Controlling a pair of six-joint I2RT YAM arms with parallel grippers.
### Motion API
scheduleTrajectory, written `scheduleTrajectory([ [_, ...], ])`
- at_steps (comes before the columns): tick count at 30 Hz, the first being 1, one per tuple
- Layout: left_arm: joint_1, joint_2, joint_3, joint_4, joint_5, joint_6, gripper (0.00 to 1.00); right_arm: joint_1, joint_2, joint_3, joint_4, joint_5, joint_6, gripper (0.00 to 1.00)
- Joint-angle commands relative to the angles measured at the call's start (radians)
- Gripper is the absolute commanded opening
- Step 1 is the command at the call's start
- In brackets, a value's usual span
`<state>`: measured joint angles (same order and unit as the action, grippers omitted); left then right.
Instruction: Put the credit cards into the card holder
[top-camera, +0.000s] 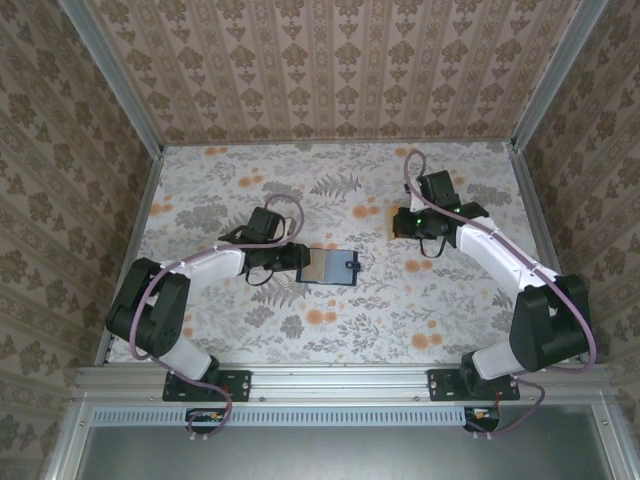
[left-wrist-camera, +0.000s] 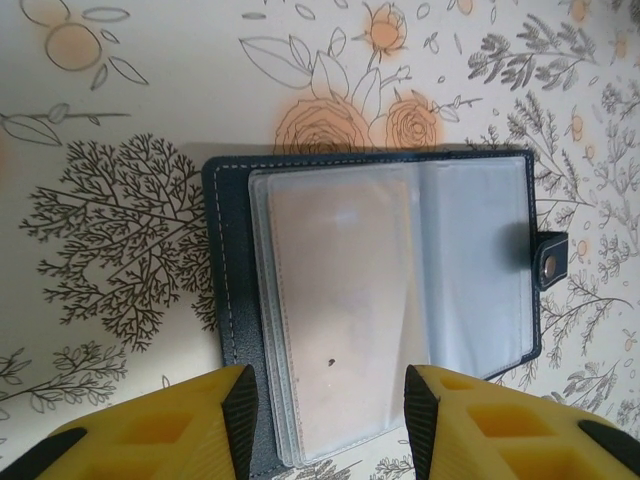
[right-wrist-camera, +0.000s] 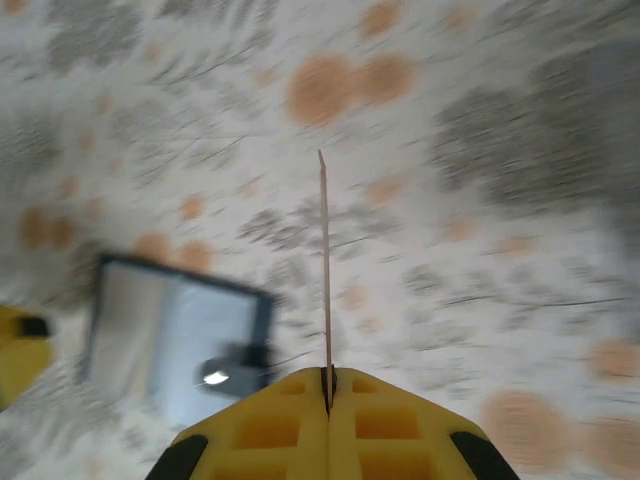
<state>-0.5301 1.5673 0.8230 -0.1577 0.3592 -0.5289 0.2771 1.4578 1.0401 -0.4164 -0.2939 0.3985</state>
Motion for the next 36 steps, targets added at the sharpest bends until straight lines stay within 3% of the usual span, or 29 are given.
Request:
scheduleTrajectory([
  [1, -0.011, 0.020, 0.046, -0.052, 0.023, 0.033, 0.46, 0.045, 0.039, -0.076, 0.244, -0.322, 0.213, 0.00],
  [4, -0.029, 0.022, 0.052, -0.050, 0.001, 0.037, 0.46, 0.077, 0.111, -0.102, 0.377, -0.427, 0.303, 0.00],
  [9, -0.033, 0.042, 0.068, -0.088, -0.019, 0.036, 0.45, 0.100, 0.236, -0.091, 0.395, -0.498, 0.315, 0.00],
  [17, -0.037, 0.081, 0.079, -0.087, -0.006, 0.022, 0.42, 0.137, 0.351, -0.042, 0.301, -0.514, 0.253, 0.00],
  [36, -0.039, 0.139, 0.074, -0.084, 0.012, 0.007, 0.32, 0.145, 0.468, -0.028, 0.379, -0.525, 0.301, 0.00],
])
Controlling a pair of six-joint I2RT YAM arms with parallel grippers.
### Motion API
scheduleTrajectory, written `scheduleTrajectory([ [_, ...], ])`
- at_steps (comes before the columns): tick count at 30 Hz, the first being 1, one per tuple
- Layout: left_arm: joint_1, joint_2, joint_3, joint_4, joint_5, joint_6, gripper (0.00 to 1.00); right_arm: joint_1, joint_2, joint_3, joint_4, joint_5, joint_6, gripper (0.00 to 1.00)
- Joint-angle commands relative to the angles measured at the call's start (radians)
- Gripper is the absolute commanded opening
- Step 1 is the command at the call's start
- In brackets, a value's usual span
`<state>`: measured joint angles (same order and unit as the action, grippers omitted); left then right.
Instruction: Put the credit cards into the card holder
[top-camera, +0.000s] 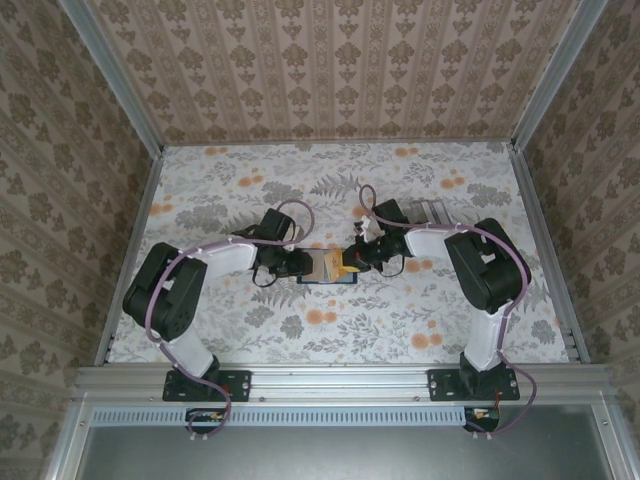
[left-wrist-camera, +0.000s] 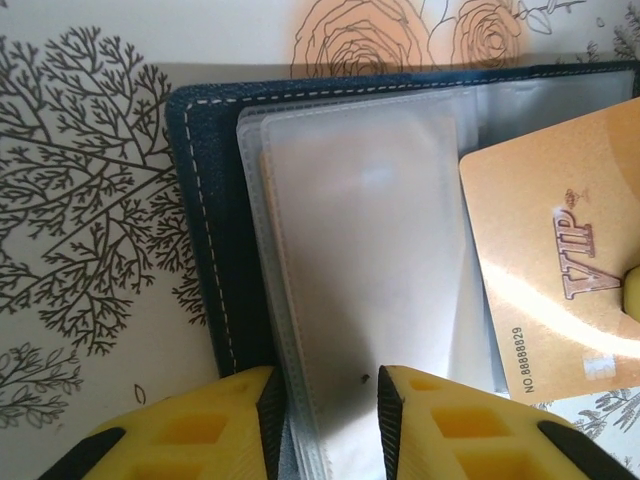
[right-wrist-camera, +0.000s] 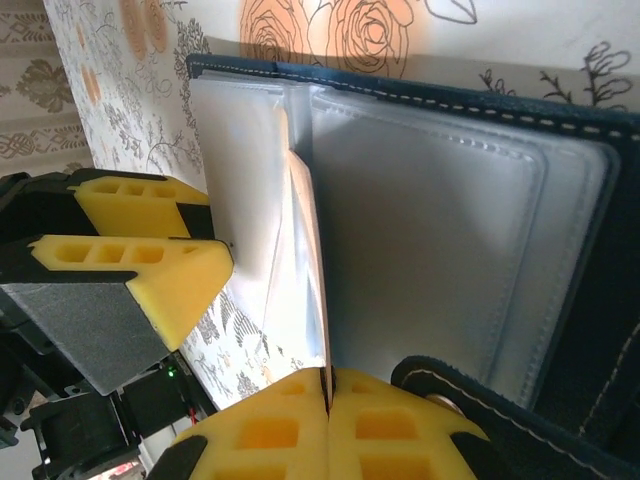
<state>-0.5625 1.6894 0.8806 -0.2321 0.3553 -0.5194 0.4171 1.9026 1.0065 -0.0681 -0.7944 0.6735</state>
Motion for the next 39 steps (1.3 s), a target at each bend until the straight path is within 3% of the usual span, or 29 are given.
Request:
scheduleTrajectory([
  [1, -0.007, 0.016, 0.010, -0.003, 0.016, -0.005, 0.32, 0.005, 0.025, 0.003, 0.037, -0.026, 0.027, 0.00],
  [13, -0.001, 0.028, 0.003, -0.001, 0.008, -0.022, 0.23, 0.008, 0.062, -0.018, 0.155, -0.063, 0.060, 0.01],
  [20, 0.007, 0.020, -0.008, -0.011, -0.006, -0.016, 0.22, -0.006, 0.072, -0.023, 0.154, -0.069, -0.009, 0.03],
  [33, 0.011, -0.002, -0.030, 0.048, 0.020, -0.010, 0.22, -0.010, 0.121, -0.045, 0.319, -0.102, 0.067, 0.02],
  [39, 0.012, -0.017, -0.028, 0.037, 0.009, 0.003, 0.22, -0.008, 0.124, -0.019, 0.289, -0.105, 0.050, 0.03],
])
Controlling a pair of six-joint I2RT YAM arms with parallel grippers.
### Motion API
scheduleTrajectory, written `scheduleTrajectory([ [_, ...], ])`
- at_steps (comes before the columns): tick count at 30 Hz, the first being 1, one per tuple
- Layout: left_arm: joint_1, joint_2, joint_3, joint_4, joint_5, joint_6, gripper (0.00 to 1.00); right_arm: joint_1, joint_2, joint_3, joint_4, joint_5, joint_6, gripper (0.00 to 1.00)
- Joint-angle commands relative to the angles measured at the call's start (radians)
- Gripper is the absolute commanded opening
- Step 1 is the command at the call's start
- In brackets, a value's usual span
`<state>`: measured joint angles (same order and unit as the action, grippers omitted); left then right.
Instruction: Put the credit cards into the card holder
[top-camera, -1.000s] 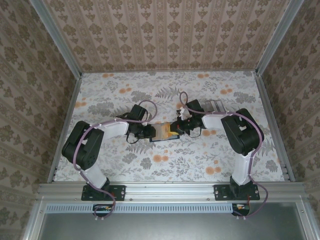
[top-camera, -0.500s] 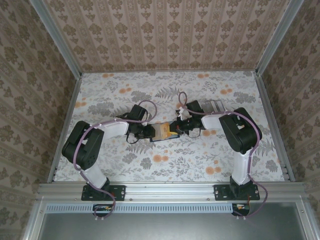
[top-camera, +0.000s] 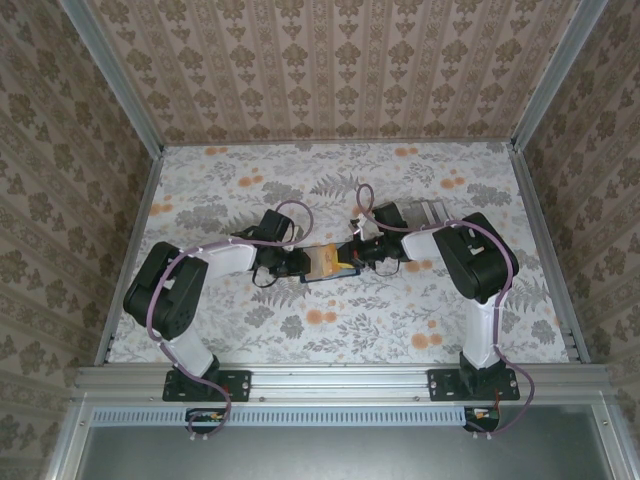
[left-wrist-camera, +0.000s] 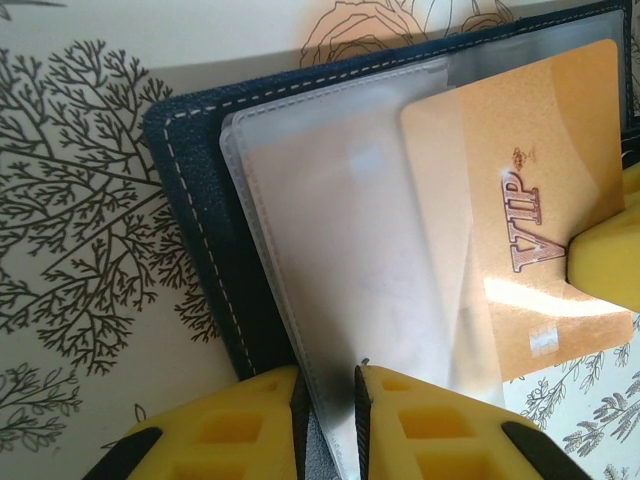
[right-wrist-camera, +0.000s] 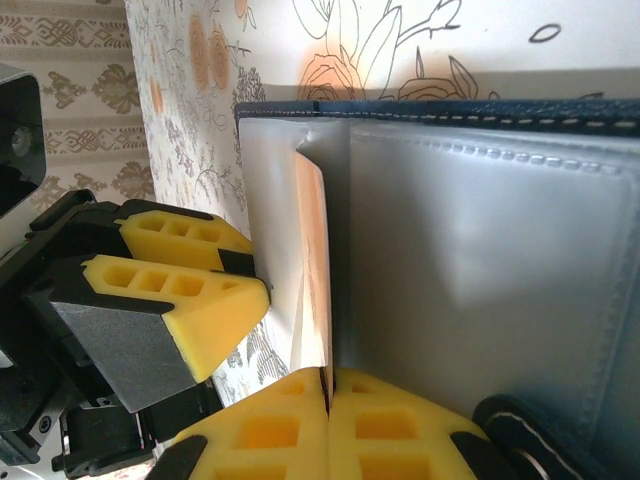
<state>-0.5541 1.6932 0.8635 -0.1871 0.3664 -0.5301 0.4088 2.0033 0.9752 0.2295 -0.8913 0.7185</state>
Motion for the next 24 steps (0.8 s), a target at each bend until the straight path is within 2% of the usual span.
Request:
scheduleTrajectory([
  [1, 0.003, -0.024, -0.011, -0.010, -0.003, 0.012, 0.22, 0.005, 0.027, 0.010, -0.001, -0.009, 0.013, 0.04],
  [10, 0.003, -0.038, -0.027, 0.006, -0.006, 0.002, 0.24, 0.046, 0.045, 0.004, 0.068, 0.019, 0.063, 0.09],
  [14, 0.005, -0.035, -0.012, -0.013, -0.008, 0.012, 0.25, 0.047, 0.048, 0.012, 0.053, 0.027, 0.055, 0.12],
  [17, 0.003, -0.039, -0.016, -0.007, -0.007, 0.009, 0.26, 0.046, 0.027, 0.008, 0.032, 0.045, 0.041, 0.20],
  [24, 0.005, -0.040, -0.030, -0.003, -0.010, 0.007, 0.26, 0.032, -0.031, -0.005, -0.050, 0.090, -0.005, 0.21],
])
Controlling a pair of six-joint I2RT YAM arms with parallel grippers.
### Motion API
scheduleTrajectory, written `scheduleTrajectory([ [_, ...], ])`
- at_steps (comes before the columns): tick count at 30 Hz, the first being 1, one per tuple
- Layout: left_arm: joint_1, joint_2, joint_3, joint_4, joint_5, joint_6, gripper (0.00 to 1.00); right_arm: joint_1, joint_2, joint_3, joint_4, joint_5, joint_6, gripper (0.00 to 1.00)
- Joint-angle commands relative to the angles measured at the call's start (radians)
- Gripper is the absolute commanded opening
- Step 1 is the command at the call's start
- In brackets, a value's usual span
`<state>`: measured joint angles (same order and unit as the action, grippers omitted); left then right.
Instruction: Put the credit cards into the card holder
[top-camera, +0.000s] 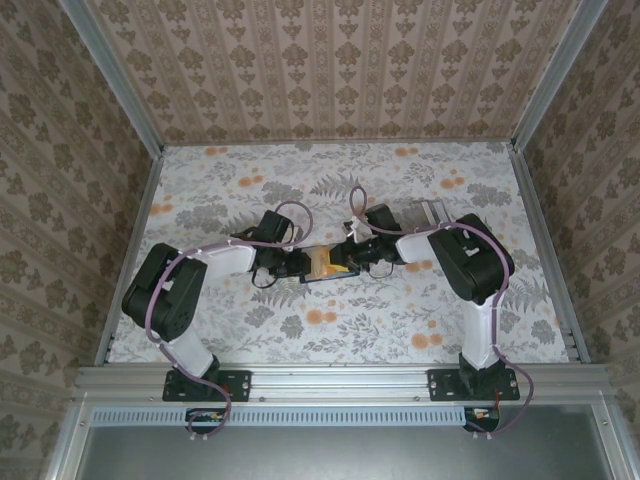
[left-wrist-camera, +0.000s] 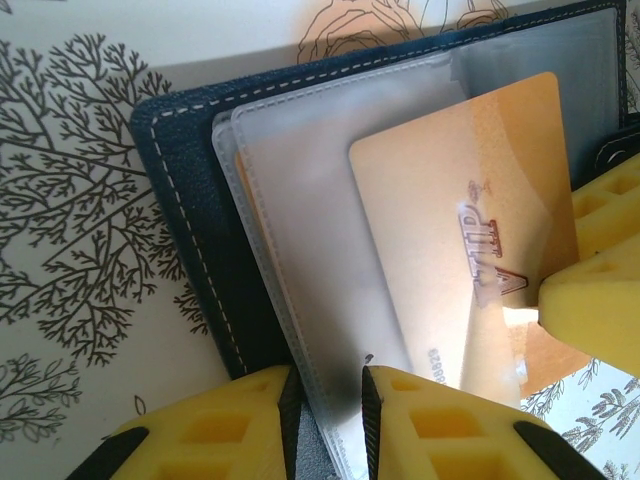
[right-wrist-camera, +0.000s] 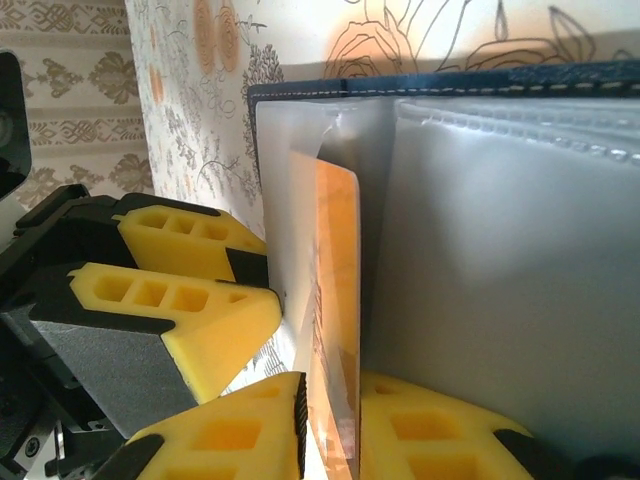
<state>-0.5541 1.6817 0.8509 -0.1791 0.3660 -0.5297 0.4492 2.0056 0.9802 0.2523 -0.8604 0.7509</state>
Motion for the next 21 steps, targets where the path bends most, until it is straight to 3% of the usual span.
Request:
scheduleTrajectory([
  [1, 0.005, -0.028, -0.019, -0.008, -0.012, 0.008, 0.26, -0.010, -0.037, -0.011, -0.084, 0.066, -0.047, 0.20],
  [11, 0.006, -0.020, -0.015, -0.008, 0.001, 0.009, 0.26, -0.012, -0.032, -0.054, 0.033, 0.098, 0.042, 0.01],
  [21, 0.008, -0.031, -0.033, 0.012, -0.004, 0.004, 0.26, 0.022, -0.032, -0.108, 0.196, 0.156, 0.146, 0.00],
])
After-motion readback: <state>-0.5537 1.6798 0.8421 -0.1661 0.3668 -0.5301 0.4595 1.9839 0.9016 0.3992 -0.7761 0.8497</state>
